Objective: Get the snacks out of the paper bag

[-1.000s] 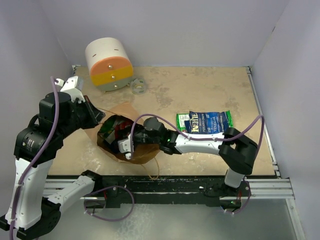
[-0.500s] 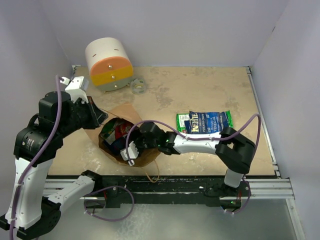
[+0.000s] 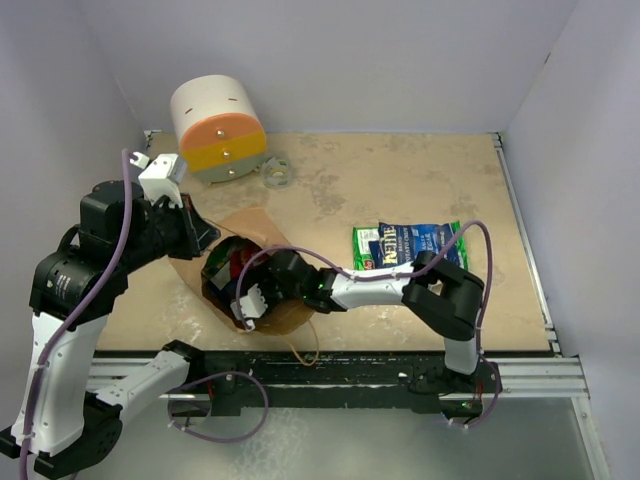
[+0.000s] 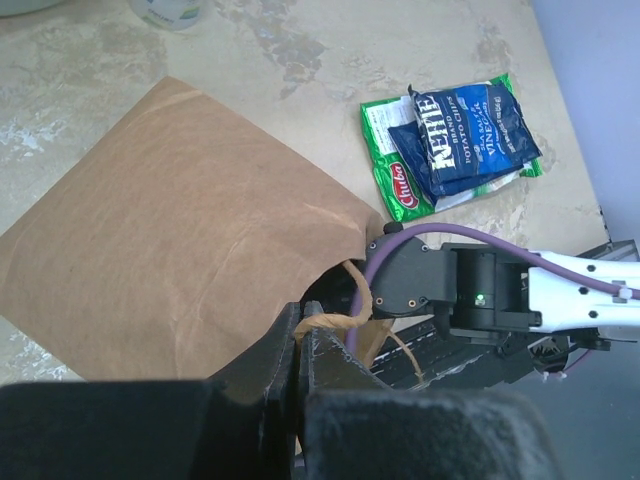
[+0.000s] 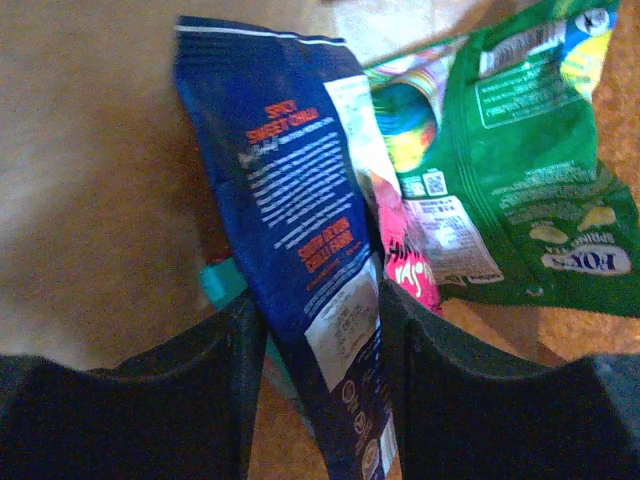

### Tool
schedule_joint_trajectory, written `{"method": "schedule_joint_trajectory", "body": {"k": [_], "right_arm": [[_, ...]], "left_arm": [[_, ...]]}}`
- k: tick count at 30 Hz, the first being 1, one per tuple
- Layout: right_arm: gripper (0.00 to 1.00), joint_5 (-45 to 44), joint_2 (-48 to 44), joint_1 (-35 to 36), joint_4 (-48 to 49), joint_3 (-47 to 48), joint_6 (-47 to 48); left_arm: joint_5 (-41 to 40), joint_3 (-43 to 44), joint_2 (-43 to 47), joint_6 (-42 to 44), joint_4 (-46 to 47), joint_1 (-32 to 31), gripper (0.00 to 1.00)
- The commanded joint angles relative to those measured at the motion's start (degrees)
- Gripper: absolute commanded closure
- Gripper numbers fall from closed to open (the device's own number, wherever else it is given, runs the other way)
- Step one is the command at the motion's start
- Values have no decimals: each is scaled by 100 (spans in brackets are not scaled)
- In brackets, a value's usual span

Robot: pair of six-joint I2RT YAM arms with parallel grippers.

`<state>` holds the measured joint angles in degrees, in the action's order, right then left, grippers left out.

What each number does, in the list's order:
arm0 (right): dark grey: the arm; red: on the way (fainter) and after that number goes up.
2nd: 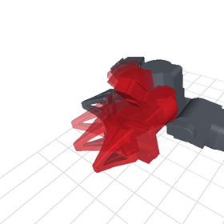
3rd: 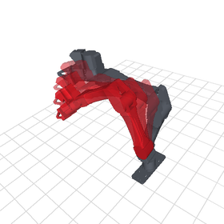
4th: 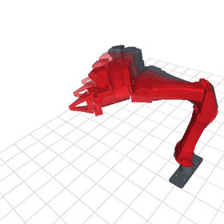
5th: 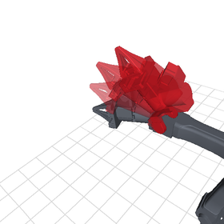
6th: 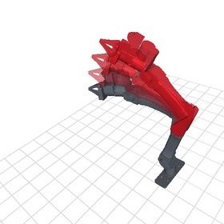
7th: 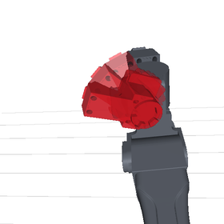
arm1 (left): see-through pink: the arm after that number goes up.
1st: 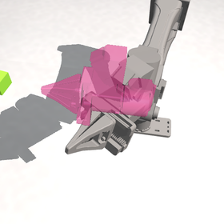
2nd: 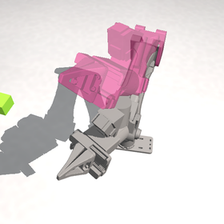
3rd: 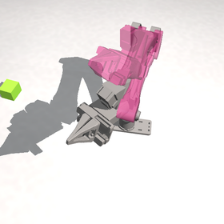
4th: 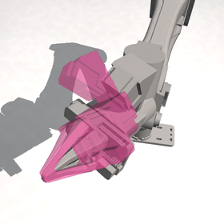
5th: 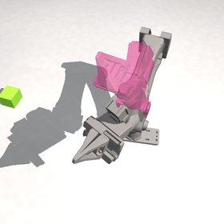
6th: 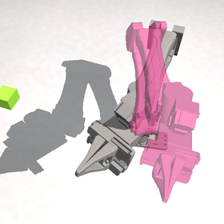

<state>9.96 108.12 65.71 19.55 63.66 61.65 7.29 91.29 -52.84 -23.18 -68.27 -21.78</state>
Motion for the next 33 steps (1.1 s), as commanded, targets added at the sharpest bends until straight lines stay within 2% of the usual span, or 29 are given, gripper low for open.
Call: {"method": "schedule_joint_trajectory", "body": {"k": [1,3,6,8,13,17,19,25,28,33], "right_arm": [[52,-693,276,14,1069,310,-229],[60,-1006,415,14,1337,383,-329],[90,-1170,387,16,1426,427,-424],[99,-963,192,13,1205,428,-520],[100,-116,-518,12,311,384,-1125],[100,455,-1090,16,226,211,-2310],[100,429,-1272,16,387,90,-2687],[100,577,-1699,14,83,-59,-3754],[100,547,-1927,10,121,-83,-4714],[100,915,-2244,-6,-1336,509,-5266]], "left_arm": [[97,103,96,79,245,6,100],[101,108,107,71,228,6,100],[13,117,124,55,211,0,100],[-139,108,128,20,166,5,100],[-622,80,53,-125,60,7,100],[-751,-55,116,-204,218,7,100],[-779,-136,173,-246,352,5,100],[-909,-221,267,-330,523,2,100],[-1020,-248,345,-345,563,7,100],[-1231,-306,419,-437,572,-1,100]]}}
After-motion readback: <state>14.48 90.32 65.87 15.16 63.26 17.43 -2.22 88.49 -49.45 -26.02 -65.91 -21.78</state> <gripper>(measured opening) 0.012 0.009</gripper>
